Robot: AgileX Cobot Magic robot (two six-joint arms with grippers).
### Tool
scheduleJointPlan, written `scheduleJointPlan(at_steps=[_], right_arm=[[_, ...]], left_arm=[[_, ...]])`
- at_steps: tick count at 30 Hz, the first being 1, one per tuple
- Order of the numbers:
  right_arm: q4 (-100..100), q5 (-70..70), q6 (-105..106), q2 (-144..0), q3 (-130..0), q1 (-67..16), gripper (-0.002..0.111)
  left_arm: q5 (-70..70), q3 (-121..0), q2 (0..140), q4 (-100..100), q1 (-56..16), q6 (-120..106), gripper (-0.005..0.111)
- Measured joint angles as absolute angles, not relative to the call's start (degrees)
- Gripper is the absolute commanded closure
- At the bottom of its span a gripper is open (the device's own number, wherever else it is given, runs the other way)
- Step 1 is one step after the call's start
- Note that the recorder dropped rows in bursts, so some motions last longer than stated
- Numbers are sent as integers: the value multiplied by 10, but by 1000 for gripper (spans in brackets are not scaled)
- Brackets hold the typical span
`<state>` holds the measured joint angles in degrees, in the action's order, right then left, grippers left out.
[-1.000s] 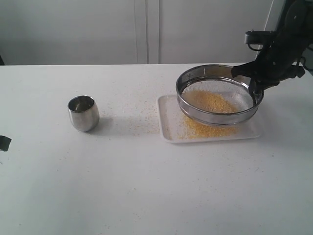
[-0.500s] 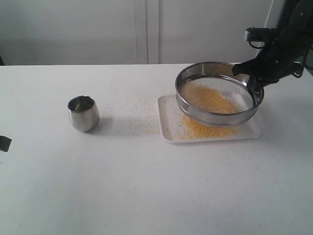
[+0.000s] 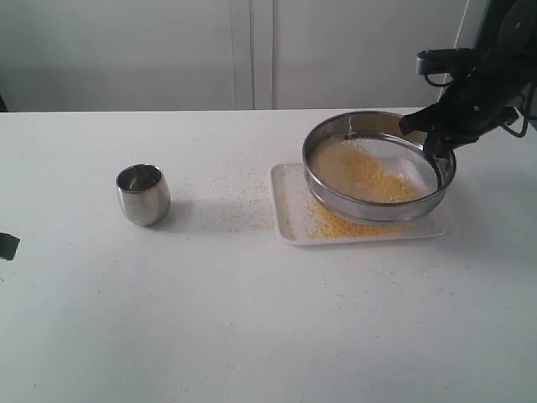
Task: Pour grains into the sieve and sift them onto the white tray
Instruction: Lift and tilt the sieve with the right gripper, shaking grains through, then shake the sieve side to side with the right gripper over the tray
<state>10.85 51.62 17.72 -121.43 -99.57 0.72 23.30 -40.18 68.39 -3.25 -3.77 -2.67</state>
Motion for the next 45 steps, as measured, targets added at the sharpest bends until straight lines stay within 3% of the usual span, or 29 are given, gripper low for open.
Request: scheduleJointPlan(at_steps=[2,6,11,14,20,24,27,30,32,35,37,41,43,45], right_arm=[[95,518,101,-1217,-994,10,108],[187,517,227,-1223,-994,20,108],[166,488,128,-1226,-994,21,108],[208,484,217,-1230,-994,24,108],[128,500,141,-1236,-991,18,108],[203,498,279,-1241,-992,17,108],[174,497,197,-1240,-992,7,108],[227,490,277,-1243,-992,16,108],[184,495,324,-1240,-992,15,108],[101,486,202,-1237,-992,18,108],[141,460,176,-1237,-992,38,108],[304,485,357,-1234,-992,14,108],[213,505,302,-1227,-992,-5,108],[160,491,231,-1227,-992,27,108]], left_arm=[[233,-402,684,-32,-38,-27,107],[233,-402,684,-32,-38,-27,107],[233,-402,684,-32,-38,-27,107],[233,-402,684,-32,-38,-27,107],[233,-402,684,-32,-38,-27,107],[233,-402,684,-32,-38,-27,107],[233,-402,684,-32,-38,-27,107],[233,-402,684,-32,-38,-27,107],[233,-402,684,-32,-38,-27,107],[233,-402,684,-31,-38,-27,107],[233,-402,684,-31,-38,-27,107],[233,-402,684,-31,-38,-27,107],[233,-402,684,-31,-38,-27,107],[233,-402,684,-31,-38,-27,107]])
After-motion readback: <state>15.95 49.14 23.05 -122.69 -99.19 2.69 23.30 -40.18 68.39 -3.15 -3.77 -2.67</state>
